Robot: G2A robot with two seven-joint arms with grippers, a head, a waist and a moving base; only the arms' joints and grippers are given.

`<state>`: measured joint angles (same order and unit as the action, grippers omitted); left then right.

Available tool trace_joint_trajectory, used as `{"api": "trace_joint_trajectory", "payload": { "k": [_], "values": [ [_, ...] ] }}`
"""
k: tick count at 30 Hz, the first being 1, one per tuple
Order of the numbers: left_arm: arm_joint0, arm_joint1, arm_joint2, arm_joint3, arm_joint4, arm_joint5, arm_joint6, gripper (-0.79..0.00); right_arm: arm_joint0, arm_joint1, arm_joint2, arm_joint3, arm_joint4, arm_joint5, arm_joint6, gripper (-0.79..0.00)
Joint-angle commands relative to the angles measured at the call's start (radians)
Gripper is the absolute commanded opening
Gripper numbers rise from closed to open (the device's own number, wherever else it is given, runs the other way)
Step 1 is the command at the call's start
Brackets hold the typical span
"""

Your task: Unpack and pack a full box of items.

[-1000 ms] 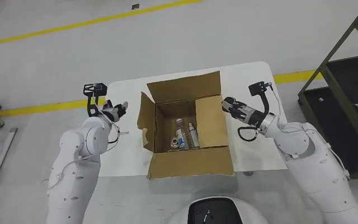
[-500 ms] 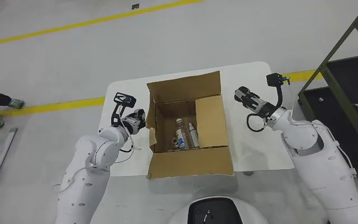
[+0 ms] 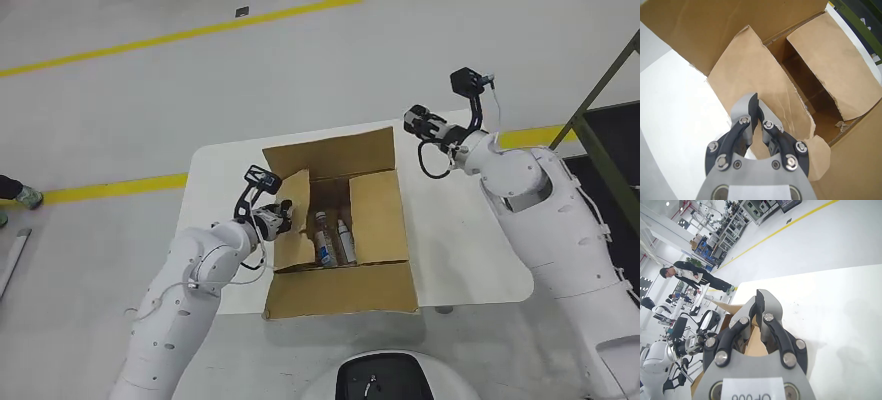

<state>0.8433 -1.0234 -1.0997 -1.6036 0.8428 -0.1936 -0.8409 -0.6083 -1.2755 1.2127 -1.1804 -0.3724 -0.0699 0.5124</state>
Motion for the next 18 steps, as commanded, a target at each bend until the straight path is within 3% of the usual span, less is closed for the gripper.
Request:
{"api": "trace_joint_trajectory", "payload": {
  "k": [1, 8, 14, 16, 17, 18],
  "values": [
    [-0.005, -0.002, 0.002, 0.014, -0.006, 0.006, -0.014, -0.785, 0.052, -0.01, -0.03, 0.073, 0.014, -0.018, 0.003, -0.785],
    [-0.009, -0.004, 0.008, 0.034, 0.008, -0.02, -0.026, -0.785, 0.195, -0.049, -0.117, 0.282, 0.093, -0.101, 0.08, -0.785],
    [-0.019, -0.006, 0.009, 0.048, 0.024, -0.017, -0.024, -0.785, 0.232, -0.053, -0.141, 0.355, 0.11, -0.222, 0.194, -0.785],
    [-0.02, -0.008, 0.01, 0.052, 0.029, -0.016, -0.018, -0.499, 0.227, -0.051, -0.138, 0.358, 0.12, -0.24, 0.215, -0.785],
    [-0.021, -0.008, 0.01, 0.052, 0.032, -0.012, -0.015, -0.071, 0.223, -0.05, -0.137, 0.354, 0.123, -0.247, 0.227, -0.785],
    [-0.022, -0.008, 0.01, 0.051, 0.037, -0.01, -0.015, 0.0, 0.217, -0.048, -0.133, 0.347, 0.127, -0.251, 0.235, -0.785]
  ]
}}
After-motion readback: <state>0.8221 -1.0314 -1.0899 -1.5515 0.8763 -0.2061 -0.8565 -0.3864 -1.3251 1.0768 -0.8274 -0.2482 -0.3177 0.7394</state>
